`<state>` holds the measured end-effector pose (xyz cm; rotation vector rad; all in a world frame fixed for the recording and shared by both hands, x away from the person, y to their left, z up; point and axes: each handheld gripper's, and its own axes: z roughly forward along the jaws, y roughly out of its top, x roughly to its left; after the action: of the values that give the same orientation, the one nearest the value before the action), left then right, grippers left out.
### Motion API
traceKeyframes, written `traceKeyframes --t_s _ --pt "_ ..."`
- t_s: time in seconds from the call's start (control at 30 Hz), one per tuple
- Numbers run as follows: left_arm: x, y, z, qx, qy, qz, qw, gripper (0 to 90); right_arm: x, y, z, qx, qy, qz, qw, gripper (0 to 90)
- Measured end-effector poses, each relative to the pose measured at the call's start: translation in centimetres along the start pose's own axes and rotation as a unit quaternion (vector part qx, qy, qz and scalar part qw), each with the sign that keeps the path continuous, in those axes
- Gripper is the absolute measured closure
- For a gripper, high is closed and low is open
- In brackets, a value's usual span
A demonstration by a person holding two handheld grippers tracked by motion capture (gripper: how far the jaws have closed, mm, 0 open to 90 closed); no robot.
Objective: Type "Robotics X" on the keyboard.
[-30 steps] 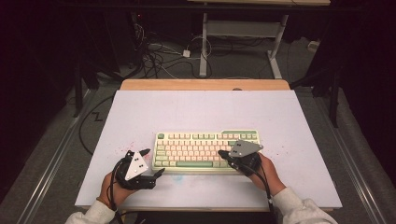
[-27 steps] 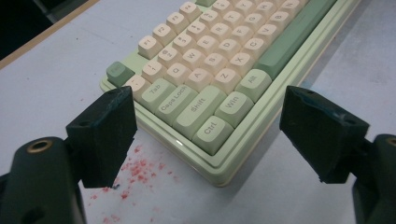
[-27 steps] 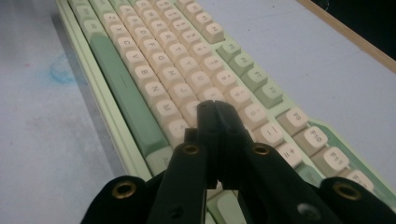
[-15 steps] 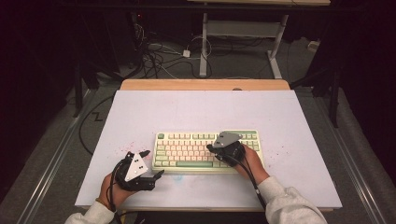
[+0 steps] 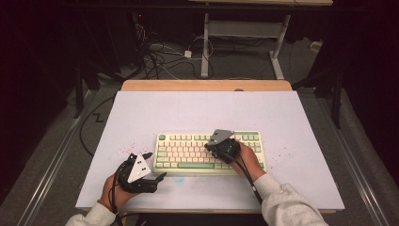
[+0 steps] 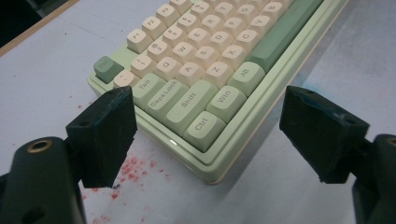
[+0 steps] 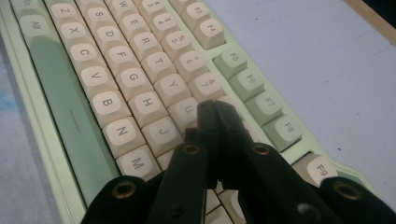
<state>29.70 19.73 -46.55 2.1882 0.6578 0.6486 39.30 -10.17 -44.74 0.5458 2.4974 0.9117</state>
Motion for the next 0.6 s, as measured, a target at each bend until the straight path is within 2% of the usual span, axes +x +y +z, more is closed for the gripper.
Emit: traceKeyframes --t_s 0.1,0.17,0.2,0.3,0.4,0.43,0.6 --pt "0.0 0.0 0.0 0.001 -0.002 0.000 1.0000 18.5 0.0 0.2 0.2 0.006 0.001 -0.006 1.0000 90.0" --pt "0.0 0.0 0.1 0.004 -0.004 0.000 1.0000 18.5 0.1 0.3 0.2 0.018 0.002 -0.005 0.9998 90.0" --pt "0.0 0.0 0.1 0.005 -0.004 0.000 1.0000 18.5 0.0 0.4 0.4 0.028 0.011 -0.009 0.9995 90.0" --pt "0.0 0.0 0.1 0.004 -0.004 -0.001 1.0000 18.5 0.4 0.6 0.2 0.037 0.008 -0.018 0.9991 90.0" --pt "0.0 0.0 0.0 0.004 -0.003 -0.001 1.0000 18.5 0.1 0.6 -0.2 0.015 0.005 -0.011 0.9998 90.0" --pt "0.0 0.0 0.0 0.004 -0.003 -0.001 1.0000 18.5 0.1 0.5 -0.4 0.005 0.007 -0.001 1.0000 90.0" --pt "0.0 0.0 0.1 0.006 -0.002 0.000 1.0000 18.5 -0.1 0.3 -1.6 -0.030 -0.001 0.014 0.9995 86.3"
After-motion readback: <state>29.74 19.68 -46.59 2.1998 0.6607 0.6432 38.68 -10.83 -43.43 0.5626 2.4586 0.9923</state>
